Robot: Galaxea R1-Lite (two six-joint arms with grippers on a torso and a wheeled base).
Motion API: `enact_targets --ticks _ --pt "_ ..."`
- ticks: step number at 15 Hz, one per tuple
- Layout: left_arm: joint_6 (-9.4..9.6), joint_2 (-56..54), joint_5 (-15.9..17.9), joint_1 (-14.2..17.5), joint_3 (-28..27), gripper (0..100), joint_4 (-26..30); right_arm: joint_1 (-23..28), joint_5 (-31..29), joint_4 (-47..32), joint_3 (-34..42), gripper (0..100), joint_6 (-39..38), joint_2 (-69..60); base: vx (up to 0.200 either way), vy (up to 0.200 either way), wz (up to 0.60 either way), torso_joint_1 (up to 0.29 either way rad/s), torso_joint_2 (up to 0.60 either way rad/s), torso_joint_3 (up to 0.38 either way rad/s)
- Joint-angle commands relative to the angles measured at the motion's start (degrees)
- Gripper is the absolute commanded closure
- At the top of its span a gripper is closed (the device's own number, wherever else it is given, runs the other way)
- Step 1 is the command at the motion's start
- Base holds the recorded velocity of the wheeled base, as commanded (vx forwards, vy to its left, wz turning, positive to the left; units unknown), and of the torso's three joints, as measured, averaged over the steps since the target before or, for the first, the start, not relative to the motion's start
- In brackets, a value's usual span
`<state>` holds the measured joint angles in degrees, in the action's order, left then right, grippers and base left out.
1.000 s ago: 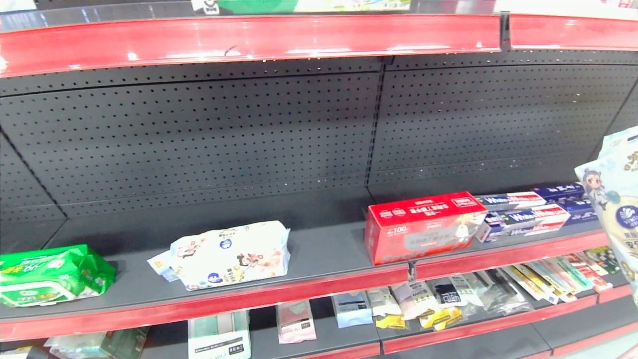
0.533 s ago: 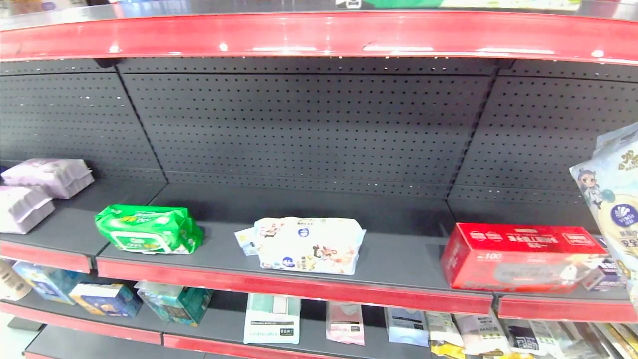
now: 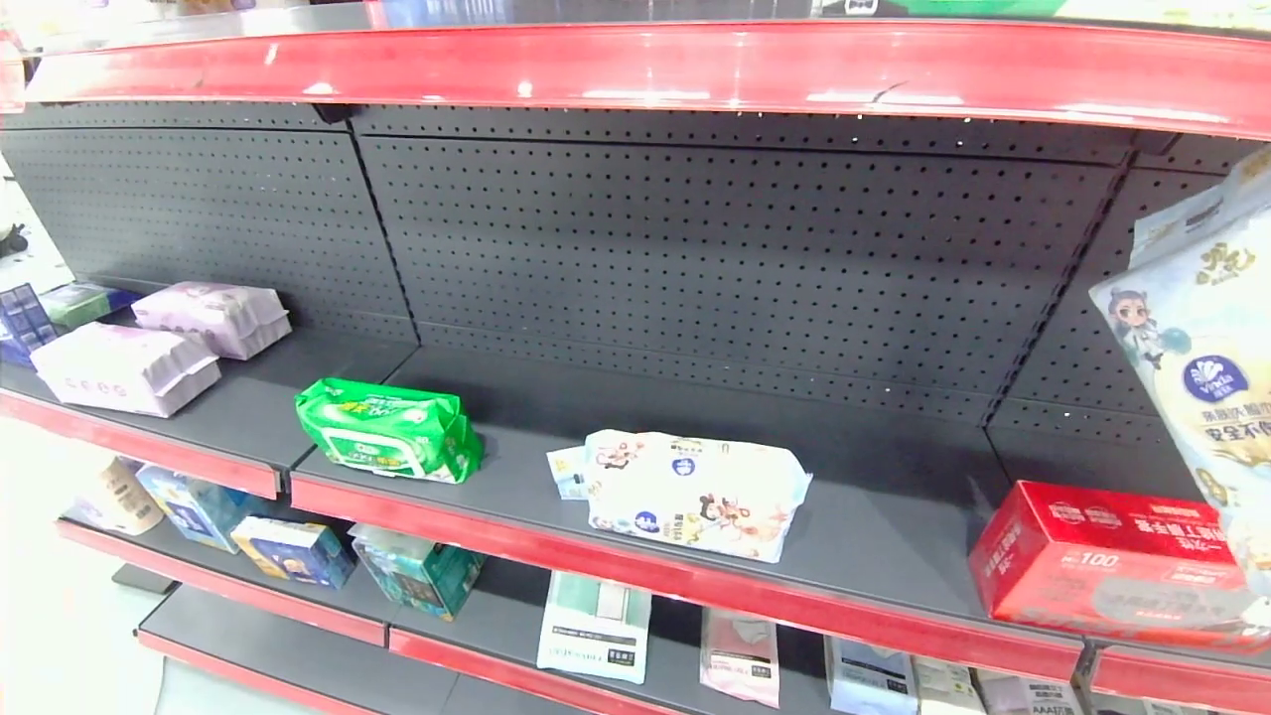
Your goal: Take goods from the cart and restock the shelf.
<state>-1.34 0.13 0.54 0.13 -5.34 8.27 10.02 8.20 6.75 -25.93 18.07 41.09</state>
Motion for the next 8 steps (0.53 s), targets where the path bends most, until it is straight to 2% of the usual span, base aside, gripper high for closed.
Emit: enact_targets --ticks 1,2,4,5,6,7,8 --pt "-0.15 0.0 1.4 0.0 2.4 0 -4.5 -5.1 0.2 0.0 -2.2 100 0.2 5.5 0.0 0.0 0.0 0.0 0.0 0.0" --pt "-0.07 0.0 2.9 0.0 5.0 0 -11.3 -8.4 0.1 0.2 -2.7 100 0.0 8.0 0.0 0.0 0.0 0.0 0.0 0.0" --pt "0.37 0.0 2.8 0.0 5.3 0 -12.0 -10.3 0.2 0.4 -3.1 100 -0.1 11.7 0.0 0.0 0.0 0.0 0.0 0.0" --pt "-0.07 0.0 -0.8 0.0 5.3 0 -12.0 -11.4 0.3 1.6 -3.3 100 -0.2 15.0 0.0 0.0 0.0 0.0 0.0 0.0" --pt "-0.86 0.0 -7.4 0.0 5.3 0 -12.0 -12.0 0.3 3.4 -3.4 100 0.0 17.1 0.0 0.0 0.0 0.0 0.0 0.0" --pt "-0.86 0.0 -7.4 0.0 5.3 0 -12.0 -12.0 0.3 3.4 -3.4 100 0.0 17.1 0.0 0.0 0.0 0.0 0.0 0.0" --pt "-1.82 0.0 -9.1 0.0 5.3 0 -11.6 -12.5 0.3 7.3 -3.3 100 -0.1 20.4 0.0 0.0 0.0 0.0 0.0 0.0"
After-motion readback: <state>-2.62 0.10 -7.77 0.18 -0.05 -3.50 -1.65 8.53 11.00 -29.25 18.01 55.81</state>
